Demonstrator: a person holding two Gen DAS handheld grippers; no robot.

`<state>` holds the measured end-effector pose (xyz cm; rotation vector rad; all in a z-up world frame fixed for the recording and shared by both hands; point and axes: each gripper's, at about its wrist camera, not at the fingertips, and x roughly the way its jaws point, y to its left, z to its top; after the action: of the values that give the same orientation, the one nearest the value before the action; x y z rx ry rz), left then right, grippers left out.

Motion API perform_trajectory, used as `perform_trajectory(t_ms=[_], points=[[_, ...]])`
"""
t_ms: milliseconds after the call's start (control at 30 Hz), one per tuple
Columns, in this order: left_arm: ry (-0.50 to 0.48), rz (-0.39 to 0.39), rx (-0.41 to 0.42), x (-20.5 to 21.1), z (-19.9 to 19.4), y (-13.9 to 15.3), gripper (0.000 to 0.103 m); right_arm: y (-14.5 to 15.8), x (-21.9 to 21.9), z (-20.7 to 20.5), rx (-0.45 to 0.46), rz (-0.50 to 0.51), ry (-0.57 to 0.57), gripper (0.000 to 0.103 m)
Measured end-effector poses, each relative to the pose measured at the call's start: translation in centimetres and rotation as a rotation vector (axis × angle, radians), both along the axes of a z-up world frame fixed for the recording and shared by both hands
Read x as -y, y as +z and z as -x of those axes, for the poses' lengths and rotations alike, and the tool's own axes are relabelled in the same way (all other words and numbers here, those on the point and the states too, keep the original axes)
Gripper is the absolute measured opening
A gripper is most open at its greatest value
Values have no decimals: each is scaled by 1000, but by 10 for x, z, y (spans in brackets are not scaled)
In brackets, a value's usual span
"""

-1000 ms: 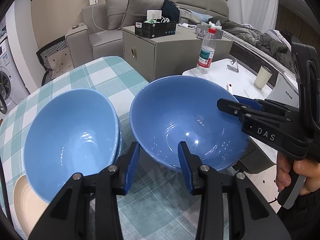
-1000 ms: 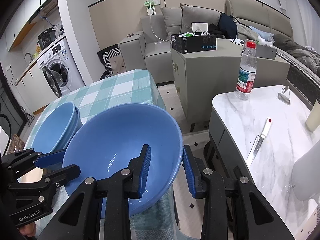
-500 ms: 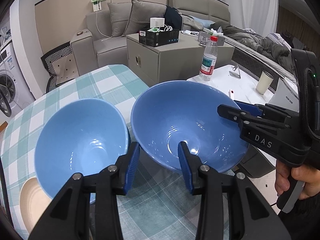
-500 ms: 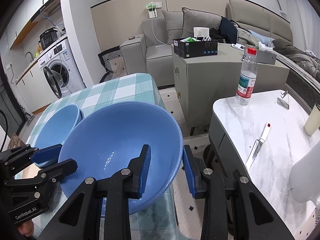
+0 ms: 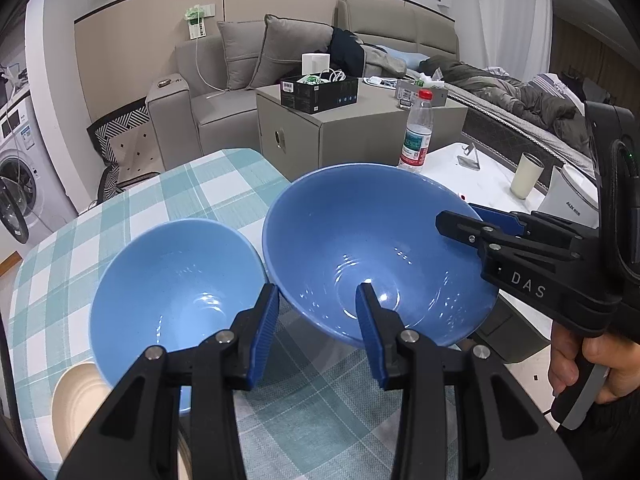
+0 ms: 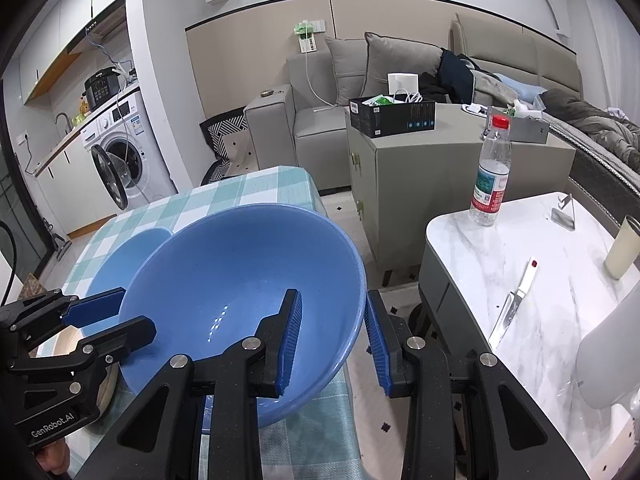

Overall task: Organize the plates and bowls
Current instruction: 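Lift the last blue bowl with both grippers and carry it over the nested bowls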

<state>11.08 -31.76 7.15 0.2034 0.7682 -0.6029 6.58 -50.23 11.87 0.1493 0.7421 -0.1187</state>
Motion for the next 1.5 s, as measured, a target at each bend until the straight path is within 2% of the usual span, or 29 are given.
perform_trajectory(t_ms=[600,1500], points=[[41,49,49,-30,0,22,39,29,-30,7,130,-1,17,33],[118,87,131,-73,1,52,39,48,-71,12,223,-42,76,33]])
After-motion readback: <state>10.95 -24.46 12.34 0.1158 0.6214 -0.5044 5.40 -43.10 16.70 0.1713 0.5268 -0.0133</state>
